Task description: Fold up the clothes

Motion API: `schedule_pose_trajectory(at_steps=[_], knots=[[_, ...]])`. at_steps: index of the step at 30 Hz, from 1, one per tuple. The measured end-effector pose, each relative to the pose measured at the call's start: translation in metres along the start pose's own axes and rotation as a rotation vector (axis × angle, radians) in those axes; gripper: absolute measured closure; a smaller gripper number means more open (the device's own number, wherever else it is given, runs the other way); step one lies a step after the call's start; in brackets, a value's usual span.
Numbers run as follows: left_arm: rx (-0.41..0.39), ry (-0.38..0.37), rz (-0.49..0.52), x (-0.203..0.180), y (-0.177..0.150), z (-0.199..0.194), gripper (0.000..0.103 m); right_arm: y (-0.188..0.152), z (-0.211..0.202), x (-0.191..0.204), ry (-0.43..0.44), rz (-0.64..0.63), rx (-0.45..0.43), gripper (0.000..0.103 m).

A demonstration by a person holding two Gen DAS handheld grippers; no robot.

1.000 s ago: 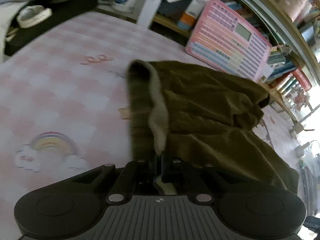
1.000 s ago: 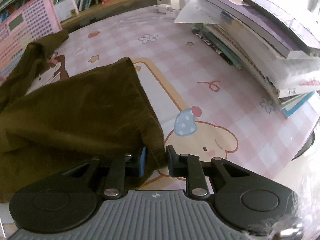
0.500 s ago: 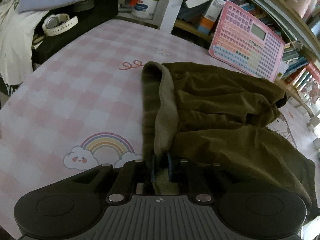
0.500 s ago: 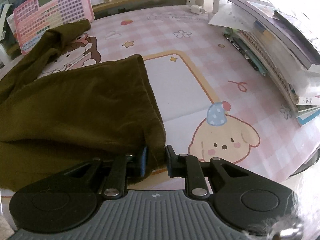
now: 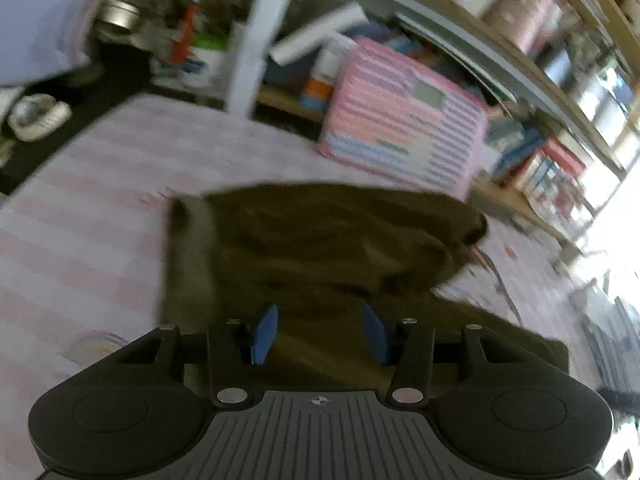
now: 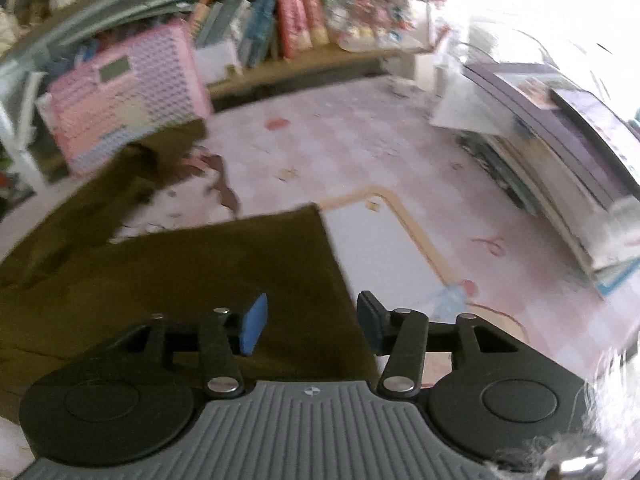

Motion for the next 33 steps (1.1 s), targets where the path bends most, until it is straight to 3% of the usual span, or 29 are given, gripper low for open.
schedule_pose_trajectory(at_steps=[6, 8, 10, 13, 16, 19, 26, 28, 33], knots=[[0.06, -0.047, 0.041, -0.033, -0.019, 0.009, 0.054, -0.014, -0.031, -0.006, 0.049, -0.034, -0.008, 0.051], [0.068, -0.053, 0.05, -0.041, -0.023, 0.009, 0.054, -0.009, -0.022, 0.002, 0.07, -0.04, -0.01, 0.049], [0.074, -0.055, 0.056, -0.049, -0.027, 0.007, 0.05, 0.017, 0.027, 0.031, 0.093, -0.049, 0.003, 0.048], [0.083, -0.042, 0.062, -0.06, -0.034, 0.006, 0.047, 0.024, 0.048, 0.043, 0.139, -0.07, 0.037, 0.047], [0.1, -0.013, 0.06, -0.068, -0.04, 0.005, 0.047, 0.053, 0.117, 0.078, 0.186, -0.1, 0.083, 0.046], [0.111, 0.024, 0.055, -0.08, -0.043, 0.006, 0.047, 0.072, 0.152, 0.092, 0.231, -0.141, 0.111, 0.045], [0.079, 0.121, 0.01, -0.124, -0.048, -0.003, 0.047, 0.094, 0.161, 0.05, 0.334, -0.173, 0.14, 0.043], [0.057, 0.154, -0.012, -0.138, -0.051, -0.006, 0.042, 0.104, 0.17, 0.04, 0.365, -0.207, 0.152, 0.043], [0.025, 0.241, -0.09, -0.166, -0.067, -0.014, 0.041, 0.132, 0.197, 0.028, 0.457, -0.342, 0.165, 0.043]])
Point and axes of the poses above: each gripper's, at about its wrist camera, not at the fingertips, and z roughly the way its jaws point, x to its left, y to its top, the point moved 4 cm from there along z, roughly the way its jaws point, and after that the axes turned 14 degrees about y, right-handed, at the moved point
